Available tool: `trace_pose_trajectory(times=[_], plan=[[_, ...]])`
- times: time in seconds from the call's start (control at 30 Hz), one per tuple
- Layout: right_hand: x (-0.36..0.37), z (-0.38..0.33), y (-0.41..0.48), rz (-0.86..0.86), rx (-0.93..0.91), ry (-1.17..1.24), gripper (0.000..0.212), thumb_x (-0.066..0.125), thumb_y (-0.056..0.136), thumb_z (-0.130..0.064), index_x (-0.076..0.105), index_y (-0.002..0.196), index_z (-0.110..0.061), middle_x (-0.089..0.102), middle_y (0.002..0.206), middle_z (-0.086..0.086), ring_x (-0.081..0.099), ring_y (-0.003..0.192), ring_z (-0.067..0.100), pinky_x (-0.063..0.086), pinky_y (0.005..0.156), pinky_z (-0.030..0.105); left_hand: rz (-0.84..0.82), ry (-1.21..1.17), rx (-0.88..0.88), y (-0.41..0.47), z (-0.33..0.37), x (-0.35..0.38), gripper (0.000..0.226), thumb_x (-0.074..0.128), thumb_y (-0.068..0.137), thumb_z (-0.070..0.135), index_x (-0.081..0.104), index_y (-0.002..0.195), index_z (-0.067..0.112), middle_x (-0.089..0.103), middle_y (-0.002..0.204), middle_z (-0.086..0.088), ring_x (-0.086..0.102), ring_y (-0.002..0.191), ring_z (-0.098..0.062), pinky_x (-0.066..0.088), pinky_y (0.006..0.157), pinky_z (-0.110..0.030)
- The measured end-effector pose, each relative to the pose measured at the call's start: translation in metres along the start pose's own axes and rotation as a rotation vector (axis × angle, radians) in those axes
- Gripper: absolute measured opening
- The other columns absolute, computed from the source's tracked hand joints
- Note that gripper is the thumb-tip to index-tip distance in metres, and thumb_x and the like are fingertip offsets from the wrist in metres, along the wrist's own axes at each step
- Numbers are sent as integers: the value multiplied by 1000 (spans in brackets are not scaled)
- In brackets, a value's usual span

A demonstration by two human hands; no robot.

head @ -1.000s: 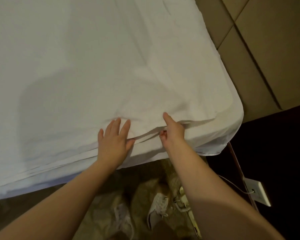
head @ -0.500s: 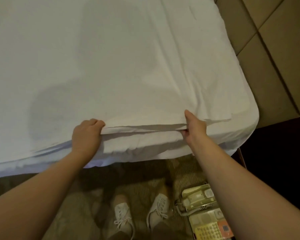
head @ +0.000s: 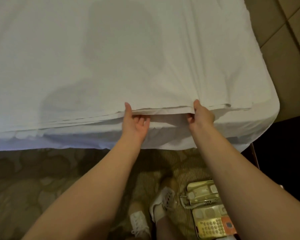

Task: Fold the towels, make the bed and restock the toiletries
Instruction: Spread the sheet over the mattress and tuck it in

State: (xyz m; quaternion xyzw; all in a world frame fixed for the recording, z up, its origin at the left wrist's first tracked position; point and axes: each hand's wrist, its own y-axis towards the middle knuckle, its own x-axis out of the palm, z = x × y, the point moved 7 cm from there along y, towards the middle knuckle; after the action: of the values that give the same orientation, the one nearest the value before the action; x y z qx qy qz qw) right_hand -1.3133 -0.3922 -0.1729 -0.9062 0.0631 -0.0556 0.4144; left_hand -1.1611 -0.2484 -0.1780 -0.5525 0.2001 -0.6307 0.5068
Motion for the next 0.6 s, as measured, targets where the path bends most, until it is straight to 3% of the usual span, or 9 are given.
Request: trace_pose_trajectory(times=[0.07, 0.13, 0.2, 0.27, 0.37, 0.43, 0.6], plan=[[-1, -6, -2, 17, -19, -31, 14, 66, 89, -17, 57, 89, -6, 60, 83, 4, 64, 80, 19, 57, 83, 41, 31, -171, 54, 9, 26, -7, 36, 64, 88, 38, 60, 112, 12, 61, 123, -9, 62, 104, -24, 48, 92, -39], [-3, -9, -3, 39, -42, -56, 21, 65, 90, -17, 52, 76, -9, 57, 78, 3, 61, 87, 19, 54, 88, 45, 87, -236, 114, 18, 55, -21, 25, 65, 89, 30, 65, 109, 13, 68, 114, -9, 66, 101, -24, 54, 86, -40], [-5, -7, -4, 41, -64, -90, 25, 65, 90, -18, 49, 72, -11, 55, 77, 3, 62, 87, 23, 53, 90, 46, 144, -178, 133, 19, 72, -31, 18, 63, 91, 22, 65, 107, 12, 70, 108, -7, 67, 98, -23, 58, 73, -38], [-10, -3, -7, 55, -73, -129, 23, 67, 89, -21, 51, 77, -9, 58, 84, 4, 59, 92, 25, 52, 92, 43, 189, -62, 150, 12, 78, -39, 7, 60, 94, 17, 62, 95, 10, 68, 95, -4, 67, 84, -20, 57, 61, -32], [-20, 5, -18, 70, -70, -137, 21, 68, 88, -20, 56, 99, -6, 62, 100, 8, 60, 87, 22, 54, 89, 40, 218, 56, 186, -5, 88, -52, 4, 58, 94, 12, 59, 93, 8, 65, 87, -4, 63, 74, -17, 56, 68, -30], [-24, 12, -34, 57, -52, -118, 22, 68, 88, -18, 56, 101, -6, 61, 92, 6, 60, 81, 20, 55, 86, 39, 200, 71, 201, -20, 99, -60, 6, 57, 94, 10, 58, 99, 7, 65, 88, -6, 64, 75, -17, 56, 74, -30], [-30, 17, -87, 43, -26, -80, 18, 67, 88, -17, 55, 98, -7, 57, 83, 4, 58, 71, 15, 55, 78, 32, 154, 113, 244, -65, 128, -71, 8, 58, 94, 8, 58, 101, 5, 65, 91, -10, 65, 80, -20, 58, 70, -32]])
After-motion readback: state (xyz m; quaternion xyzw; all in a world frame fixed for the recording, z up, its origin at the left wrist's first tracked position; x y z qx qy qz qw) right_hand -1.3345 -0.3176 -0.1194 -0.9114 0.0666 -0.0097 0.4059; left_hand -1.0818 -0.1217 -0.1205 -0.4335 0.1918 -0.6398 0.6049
